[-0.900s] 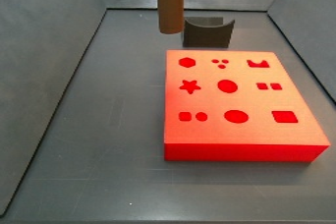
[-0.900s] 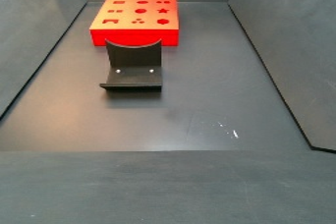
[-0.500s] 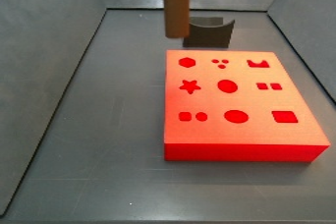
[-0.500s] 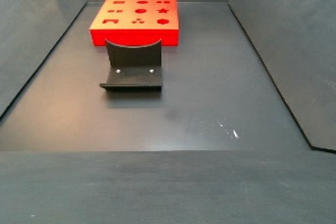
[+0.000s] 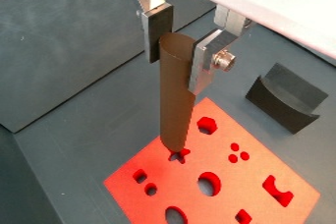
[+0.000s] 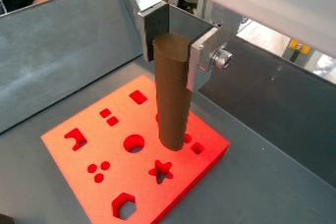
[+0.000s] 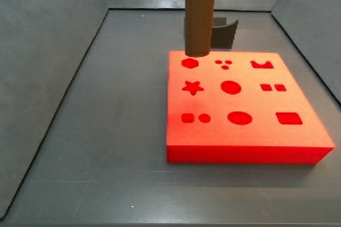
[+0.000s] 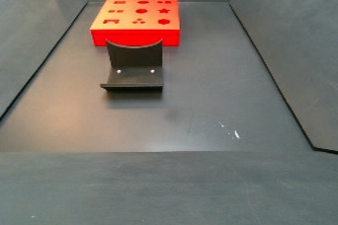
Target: Insert the oval object.
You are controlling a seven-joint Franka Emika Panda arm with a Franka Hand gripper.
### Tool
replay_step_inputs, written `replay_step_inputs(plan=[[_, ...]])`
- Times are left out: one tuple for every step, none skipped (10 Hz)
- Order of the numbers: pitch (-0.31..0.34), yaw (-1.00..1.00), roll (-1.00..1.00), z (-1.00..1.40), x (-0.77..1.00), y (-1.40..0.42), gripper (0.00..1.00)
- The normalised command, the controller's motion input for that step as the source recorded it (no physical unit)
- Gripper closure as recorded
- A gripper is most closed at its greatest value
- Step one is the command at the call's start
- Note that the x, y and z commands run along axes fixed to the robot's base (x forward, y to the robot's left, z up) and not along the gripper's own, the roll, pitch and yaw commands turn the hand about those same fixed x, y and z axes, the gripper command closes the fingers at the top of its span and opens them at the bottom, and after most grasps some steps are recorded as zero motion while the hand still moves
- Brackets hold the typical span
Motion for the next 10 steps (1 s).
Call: replay_step_inputs(plan=[[0.22, 0.0, 0.35, 0.0, 0.69, -0.38, 1.0], [0.231, 0.0, 0.41, 0.0, 0.7, -0.36, 1.0], [0.233, 0.0, 0.44, 0.0, 0.7, -0.31, 1.0], [0.266, 0.0, 0.5, 0.0, 0.62, -0.22, 1.0], [0.257, 0.0, 0.48, 0.0, 0.66, -0.25, 1.0], [0.169, 0.0, 0.07, -0.09, 0.97, -0.24, 1.0], [0.04, 0.0, -0.01, -0.2, 0.94, -0.15, 1.0], [0.0, 0.0, -0.06, -0.25, 0.96, -0.17, 1.0], [0.0, 0.0, -0.08, -0.24, 1.0, -0.16, 1.0], [0.0, 0.0, -0.04, -0.16, 1.0, -0.23, 1.0]])
